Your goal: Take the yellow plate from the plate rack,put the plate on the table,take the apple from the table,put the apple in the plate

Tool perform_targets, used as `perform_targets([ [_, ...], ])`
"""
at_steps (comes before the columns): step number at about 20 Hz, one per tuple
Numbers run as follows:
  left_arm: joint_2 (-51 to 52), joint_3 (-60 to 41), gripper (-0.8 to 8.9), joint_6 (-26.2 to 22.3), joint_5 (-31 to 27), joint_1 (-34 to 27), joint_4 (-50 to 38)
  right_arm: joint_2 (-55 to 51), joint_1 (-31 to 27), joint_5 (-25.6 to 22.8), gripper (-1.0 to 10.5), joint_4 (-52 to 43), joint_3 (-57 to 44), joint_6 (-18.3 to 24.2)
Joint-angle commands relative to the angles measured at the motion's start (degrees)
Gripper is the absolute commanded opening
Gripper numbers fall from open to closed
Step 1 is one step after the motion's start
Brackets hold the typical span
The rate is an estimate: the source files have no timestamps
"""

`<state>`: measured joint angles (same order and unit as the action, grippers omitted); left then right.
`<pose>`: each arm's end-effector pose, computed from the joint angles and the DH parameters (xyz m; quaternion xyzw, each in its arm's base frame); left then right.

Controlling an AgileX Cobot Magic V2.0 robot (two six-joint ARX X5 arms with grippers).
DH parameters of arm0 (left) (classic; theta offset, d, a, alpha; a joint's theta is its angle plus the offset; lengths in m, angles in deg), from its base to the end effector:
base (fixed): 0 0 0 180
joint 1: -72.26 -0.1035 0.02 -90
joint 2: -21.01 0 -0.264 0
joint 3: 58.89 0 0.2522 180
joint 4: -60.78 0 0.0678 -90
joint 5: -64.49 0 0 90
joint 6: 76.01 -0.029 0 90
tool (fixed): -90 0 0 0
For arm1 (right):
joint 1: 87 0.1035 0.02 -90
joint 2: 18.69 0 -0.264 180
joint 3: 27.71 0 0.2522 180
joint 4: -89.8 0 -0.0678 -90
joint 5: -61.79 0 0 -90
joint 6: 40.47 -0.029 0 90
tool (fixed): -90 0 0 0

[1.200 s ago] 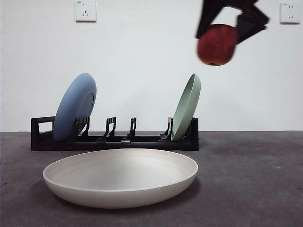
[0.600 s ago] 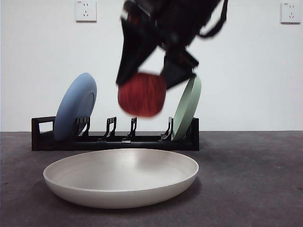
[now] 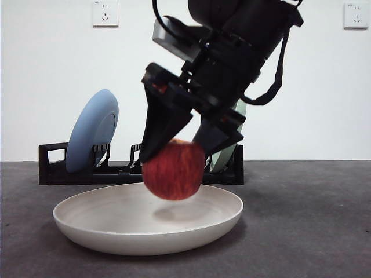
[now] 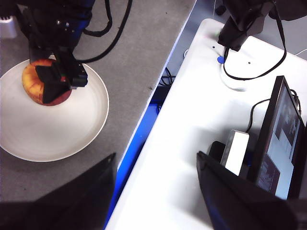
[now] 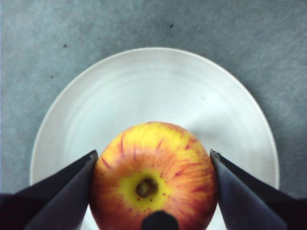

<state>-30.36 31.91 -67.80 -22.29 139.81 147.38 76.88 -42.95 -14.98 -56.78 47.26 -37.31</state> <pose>0.0427 -0.1076 0.3990 0.1590 0.3758 -0.5051 0.7605 0.2384 0.2399 0.1998 -0.1422 0.4259 0.4389 0.7783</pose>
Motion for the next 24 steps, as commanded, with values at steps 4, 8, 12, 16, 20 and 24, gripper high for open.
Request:
perform_targets([
  [4, -0.2, -0.2, 2.78, 0.4, 0.2, -0.1, -0.2, 4.7, 1.3, -0.7, -0.1, -0.4, -0.4, -1.5],
  [8, -0.2, -0.2, 2.78, 0.4, 0.2, -0.1, -0.2, 4.7, 1.4, -0.6, 0.2, 0.5, -0.4, -1.8],
  [12, -0.3, -0.2, 2.78, 0.4, 0.2, -0.1, -0.2, 4.7, 1.4, -0.7, 4.9, 1.3, -0.4, -3.1],
  [16, -0.3, -0.2, 2.78, 0.4, 0.2, -0.1, -0.1, 4.5, 1.4, -0.7, 5.7, 1.5, 1.7, -4.7],
  [20, -0.3, -0.2, 2.78, 0.4, 0.2, -0.1, 0.0, 3.1, 1.4, -0.9, 5.7, 7.2, 8.0, -4.7],
  [24, -0.3, -0.2, 2.78, 0.1, 0.2, -0.1, 0.0, -1.4, 1.4, -0.9, 5.6, 23.1, 17.0, -4.2],
])
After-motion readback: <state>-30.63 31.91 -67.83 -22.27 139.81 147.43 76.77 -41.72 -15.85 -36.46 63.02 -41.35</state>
